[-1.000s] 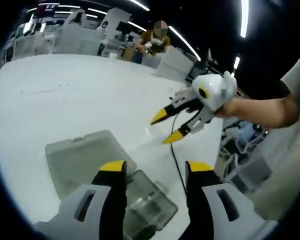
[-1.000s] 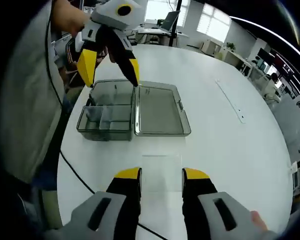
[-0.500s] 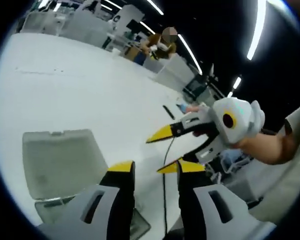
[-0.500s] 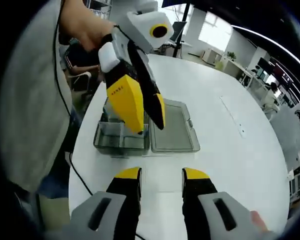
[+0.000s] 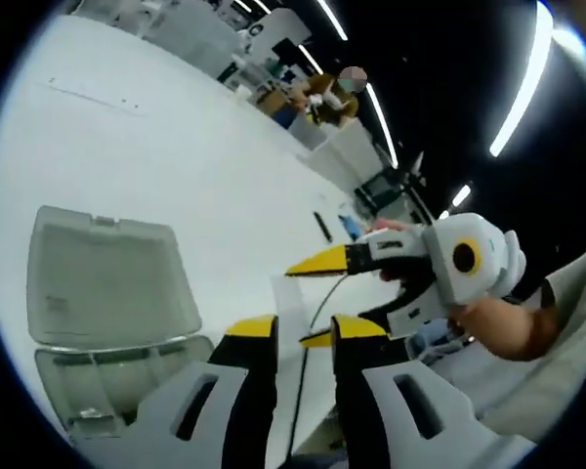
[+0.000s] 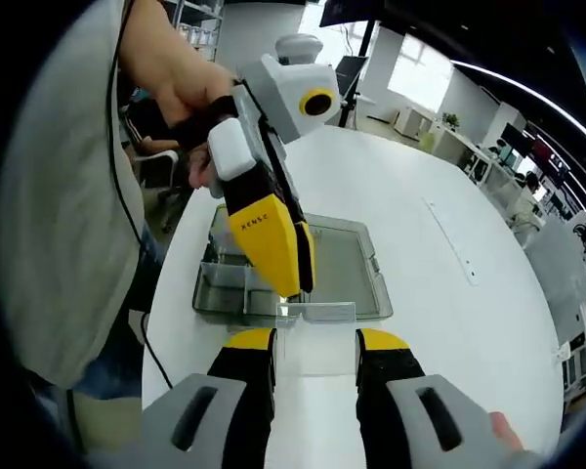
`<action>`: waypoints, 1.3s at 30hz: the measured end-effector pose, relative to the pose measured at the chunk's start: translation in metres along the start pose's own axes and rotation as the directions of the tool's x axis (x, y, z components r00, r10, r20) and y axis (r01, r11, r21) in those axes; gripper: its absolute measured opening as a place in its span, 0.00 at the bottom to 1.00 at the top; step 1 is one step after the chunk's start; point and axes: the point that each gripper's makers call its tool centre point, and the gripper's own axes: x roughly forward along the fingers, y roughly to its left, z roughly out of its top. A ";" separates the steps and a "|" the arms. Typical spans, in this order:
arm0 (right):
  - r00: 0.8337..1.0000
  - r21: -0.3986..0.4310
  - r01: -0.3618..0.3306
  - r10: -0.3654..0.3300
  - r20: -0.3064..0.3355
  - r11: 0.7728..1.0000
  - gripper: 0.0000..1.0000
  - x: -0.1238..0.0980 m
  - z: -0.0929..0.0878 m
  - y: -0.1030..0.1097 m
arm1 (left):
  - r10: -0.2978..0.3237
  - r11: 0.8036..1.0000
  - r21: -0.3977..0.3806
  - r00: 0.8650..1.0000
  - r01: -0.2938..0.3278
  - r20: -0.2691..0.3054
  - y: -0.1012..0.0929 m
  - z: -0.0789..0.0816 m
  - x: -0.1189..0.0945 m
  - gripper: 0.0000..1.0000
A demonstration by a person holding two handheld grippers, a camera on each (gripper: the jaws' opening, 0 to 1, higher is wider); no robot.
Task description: Insert the divider into the dual guide fixture by aligning both edges with the guide slots and pushing it downward to the bottom, including one-sided entry, uneven engagement, binding, and posture correction.
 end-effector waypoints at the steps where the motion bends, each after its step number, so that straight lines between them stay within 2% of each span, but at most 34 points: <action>1: 1.000 0.002 0.000 0.000 0.001 1.000 0.27 0.000 0.000 0.001 | -0.002 1.000 -0.008 1.000 0.002 0.004 0.000 0.000 0.000 0.16; 15: 1.000 -0.002 0.010 -0.010 0.005 1.000 0.27 -0.003 0.003 0.003 | -0.015 0.998 -0.066 1.000 0.016 0.017 -0.002 -0.003 0.001 0.07; 21: 1.000 0.002 0.018 -0.018 0.009 1.000 0.27 -0.005 0.002 0.002 | 0.001 0.998 -0.060 0.999 0.002 0.044 0.001 0.002 0.002 0.11; 30: 0.999 0.014 0.024 -0.024 0.027 1.000 0.27 -0.007 0.007 0.002 | -0.007 0.998 -0.066 1.000 0.008 0.021 -0.001 -0.003 0.006 0.10; 34: 0.999 0.014 0.023 -0.023 0.031 1.000 0.27 -0.007 0.009 0.003 | -0.008 0.997 -0.075 1.000 0.009 0.012 -0.002 -0.006 0.007 0.08; 39: 0.999 0.016 0.025 -0.025 0.036 1.000 0.27 -0.007 0.012 0.004 | 0.005 0.996 -0.086 1.000 -0.004 0.012 0.001 -0.006 0.005 0.00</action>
